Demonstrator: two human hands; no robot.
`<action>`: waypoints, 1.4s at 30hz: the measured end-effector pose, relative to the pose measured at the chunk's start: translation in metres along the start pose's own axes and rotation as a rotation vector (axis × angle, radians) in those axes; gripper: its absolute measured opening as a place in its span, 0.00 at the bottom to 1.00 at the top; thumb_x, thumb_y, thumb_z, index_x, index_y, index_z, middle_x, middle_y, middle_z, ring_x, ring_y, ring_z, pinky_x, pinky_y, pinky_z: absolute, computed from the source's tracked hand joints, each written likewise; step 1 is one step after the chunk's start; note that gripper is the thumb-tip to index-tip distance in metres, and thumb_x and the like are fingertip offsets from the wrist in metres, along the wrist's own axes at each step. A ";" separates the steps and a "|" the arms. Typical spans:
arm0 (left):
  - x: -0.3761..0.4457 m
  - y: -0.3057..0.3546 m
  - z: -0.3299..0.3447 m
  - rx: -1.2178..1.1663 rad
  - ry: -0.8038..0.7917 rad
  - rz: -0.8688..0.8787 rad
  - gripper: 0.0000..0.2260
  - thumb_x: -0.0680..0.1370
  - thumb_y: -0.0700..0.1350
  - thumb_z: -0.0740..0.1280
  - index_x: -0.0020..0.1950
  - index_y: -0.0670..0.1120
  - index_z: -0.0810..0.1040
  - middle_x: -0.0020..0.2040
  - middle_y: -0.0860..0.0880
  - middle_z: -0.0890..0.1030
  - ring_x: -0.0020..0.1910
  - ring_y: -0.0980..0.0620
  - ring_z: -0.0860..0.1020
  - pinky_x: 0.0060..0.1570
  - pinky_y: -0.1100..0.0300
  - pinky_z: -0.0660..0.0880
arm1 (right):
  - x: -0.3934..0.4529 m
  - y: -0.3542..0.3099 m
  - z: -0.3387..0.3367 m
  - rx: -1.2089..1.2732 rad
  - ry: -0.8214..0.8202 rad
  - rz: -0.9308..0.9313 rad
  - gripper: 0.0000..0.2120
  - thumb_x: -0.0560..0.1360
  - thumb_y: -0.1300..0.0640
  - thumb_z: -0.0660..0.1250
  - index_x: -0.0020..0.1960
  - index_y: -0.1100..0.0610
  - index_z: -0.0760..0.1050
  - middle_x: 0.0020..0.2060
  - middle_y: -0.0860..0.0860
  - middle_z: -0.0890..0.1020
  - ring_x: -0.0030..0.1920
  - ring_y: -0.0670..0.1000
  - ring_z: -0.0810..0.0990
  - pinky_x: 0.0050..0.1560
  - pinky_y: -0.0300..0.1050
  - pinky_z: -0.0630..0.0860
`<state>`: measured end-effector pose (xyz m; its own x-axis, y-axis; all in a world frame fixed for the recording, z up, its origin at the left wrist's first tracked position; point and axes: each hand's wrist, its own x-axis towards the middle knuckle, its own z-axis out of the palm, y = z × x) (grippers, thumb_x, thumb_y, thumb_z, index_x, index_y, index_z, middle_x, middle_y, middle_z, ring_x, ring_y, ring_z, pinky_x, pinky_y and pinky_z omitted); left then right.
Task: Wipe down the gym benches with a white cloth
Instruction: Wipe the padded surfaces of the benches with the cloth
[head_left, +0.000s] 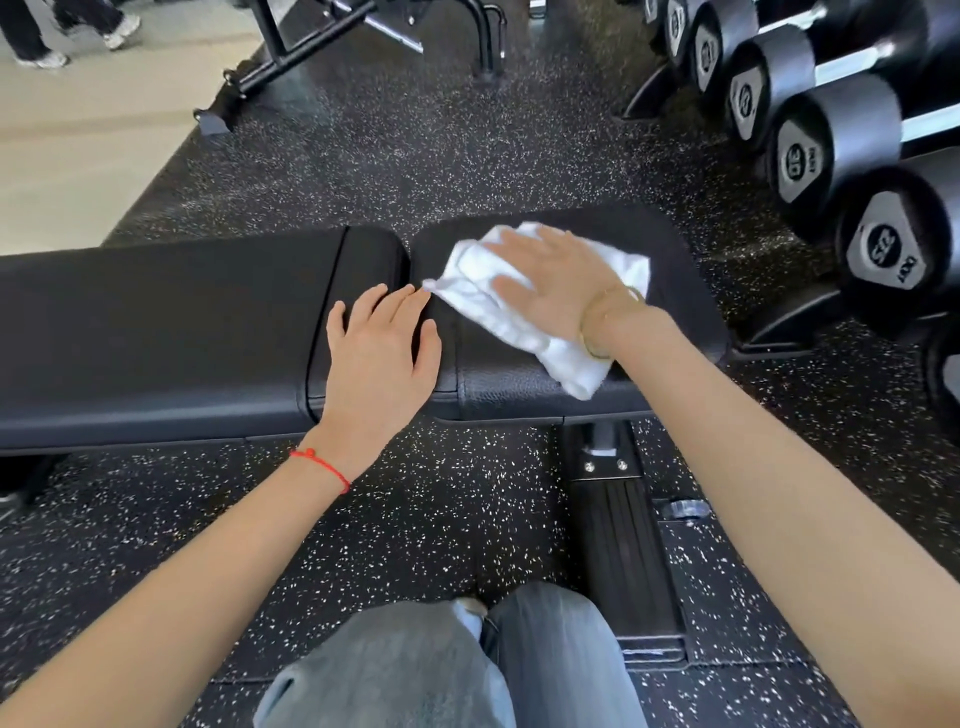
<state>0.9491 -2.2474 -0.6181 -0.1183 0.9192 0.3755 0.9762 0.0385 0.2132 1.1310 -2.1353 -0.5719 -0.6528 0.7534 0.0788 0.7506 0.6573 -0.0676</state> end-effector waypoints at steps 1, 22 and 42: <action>0.000 0.000 -0.001 0.000 -0.003 0.003 0.18 0.82 0.49 0.56 0.71 0.48 0.72 0.69 0.50 0.75 0.72 0.47 0.67 0.73 0.40 0.58 | -0.012 0.001 0.005 0.020 0.012 -0.033 0.17 0.82 0.44 0.47 0.68 0.43 0.64 0.64 0.44 0.71 0.66 0.52 0.69 0.66 0.53 0.66; -0.007 -0.033 -0.017 0.035 0.035 -0.028 0.17 0.80 0.44 0.61 0.68 0.44 0.75 0.70 0.46 0.74 0.70 0.46 0.70 0.71 0.42 0.62 | -0.072 -0.049 0.039 -0.243 0.081 -0.239 0.30 0.80 0.35 0.52 0.79 0.45 0.56 0.78 0.48 0.59 0.76 0.60 0.61 0.75 0.59 0.58; -0.011 -0.033 -0.016 0.032 0.055 -0.023 0.18 0.81 0.46 0.59 0.69 0.45 0.74 0.70 0.45 0.73 0.71 0.46 0.70 0.73 0.43 0.60 | -0.138 0.029 0.034 -0.204 0.219 0.066 0.34 0.78 0.30 0.51 0.77 0.48 0.63 0.75 0.49 0.67 0.75 0.59 0.65 0.74 0.61 0.59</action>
<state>0.9158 -2.2647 -0.6150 -0.1498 0.8950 0.4202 0.9784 0.0730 0.1934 1.2387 -2.2196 -0.6189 -0.5812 0.7583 0.2952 0.8100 0.5741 0.1198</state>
